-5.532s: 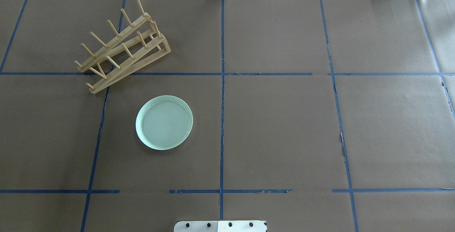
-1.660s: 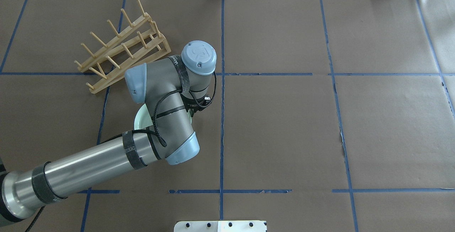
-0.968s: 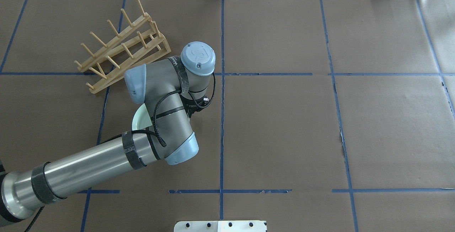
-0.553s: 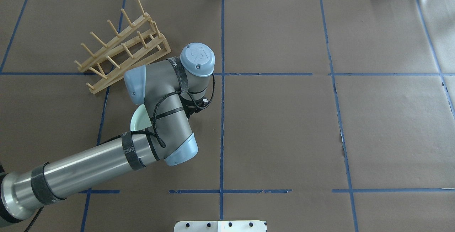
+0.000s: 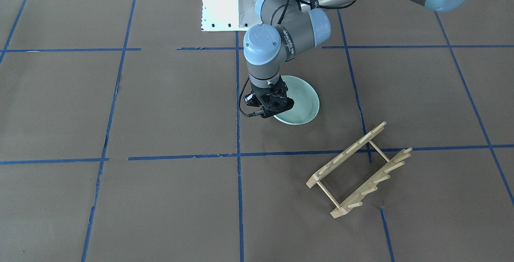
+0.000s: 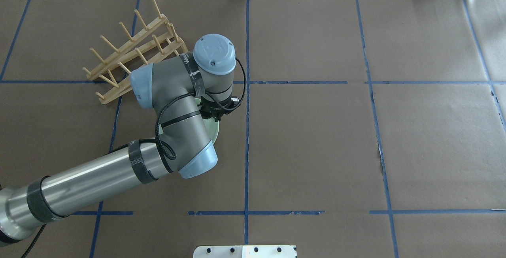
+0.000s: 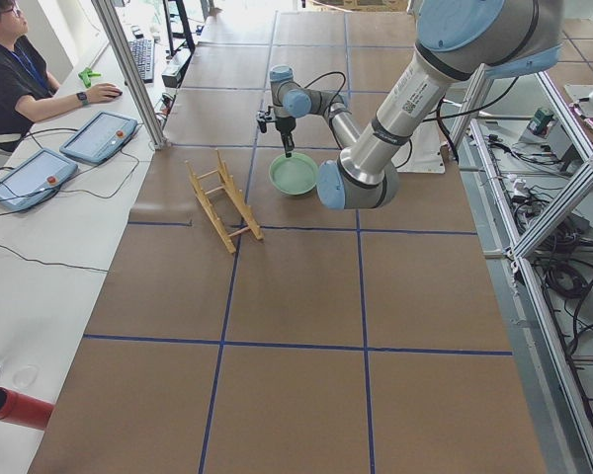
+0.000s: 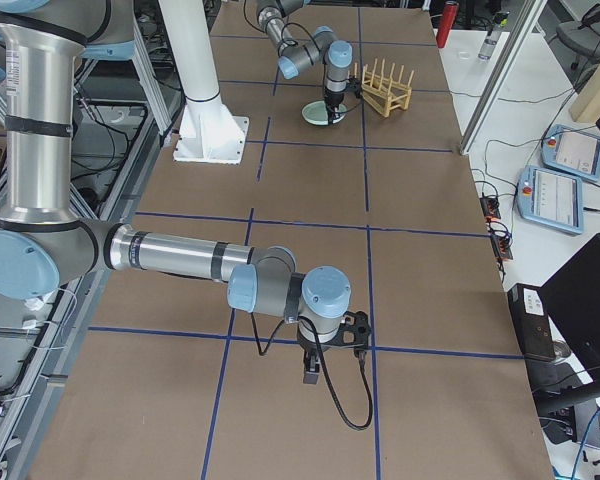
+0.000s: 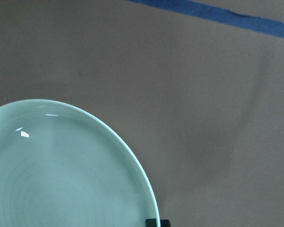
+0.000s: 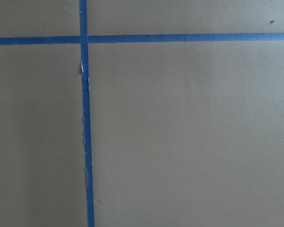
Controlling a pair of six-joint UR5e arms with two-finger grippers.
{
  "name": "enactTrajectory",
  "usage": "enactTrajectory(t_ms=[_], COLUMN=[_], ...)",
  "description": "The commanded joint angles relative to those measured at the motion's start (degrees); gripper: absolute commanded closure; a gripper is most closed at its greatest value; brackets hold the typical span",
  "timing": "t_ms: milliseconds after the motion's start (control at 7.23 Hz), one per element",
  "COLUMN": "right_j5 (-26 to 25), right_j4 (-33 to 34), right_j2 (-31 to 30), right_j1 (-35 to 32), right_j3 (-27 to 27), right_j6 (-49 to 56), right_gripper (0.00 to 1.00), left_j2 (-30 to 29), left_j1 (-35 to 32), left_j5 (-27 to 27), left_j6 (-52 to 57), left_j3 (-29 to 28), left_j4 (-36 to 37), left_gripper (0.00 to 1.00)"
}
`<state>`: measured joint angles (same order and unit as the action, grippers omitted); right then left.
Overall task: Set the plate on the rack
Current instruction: 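Close the left gripper on the plate rim, then lift the plate with the left gripper and tilt it upright toward the rack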
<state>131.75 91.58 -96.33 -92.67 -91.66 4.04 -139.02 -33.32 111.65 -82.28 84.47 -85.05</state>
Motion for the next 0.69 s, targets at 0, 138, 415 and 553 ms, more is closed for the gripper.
enactTrajectory(t_ms=[0, 138, 415, 553], right_j5=[0.00, 0.00, 0.00, 0.00], right_j4=[0.00, 0.00, 0.00, 0.00], right_j2=[0.00, 0.00, 0.00, 0.00], right_j1=[-0.05, -0.05, -0.05, -0.05], right_j3=[-0.01, 0.08, -0.01, -0.01], right_j6=[0.00, 0.00, 0.00, 0.00], right_gripper=[0.00, 0.00, 0.00, 0.00], left_j2=[0.07, 0.07, 3.65, 6.11], left_j1=[-6.55, -10.32, -17.10, -20.35], left_j5=[3.11, 6.27, 6.56, 6.56], left_j6=[-2.79, -6.20, -11.57, -14.81], left_j3=[11.03, 11.68, 11.77, 11.77], left_j4=[-6.76, -15.94, -37.46, -48.52], left_gripper=[1.00, 1.00, 1.00, 1.00])
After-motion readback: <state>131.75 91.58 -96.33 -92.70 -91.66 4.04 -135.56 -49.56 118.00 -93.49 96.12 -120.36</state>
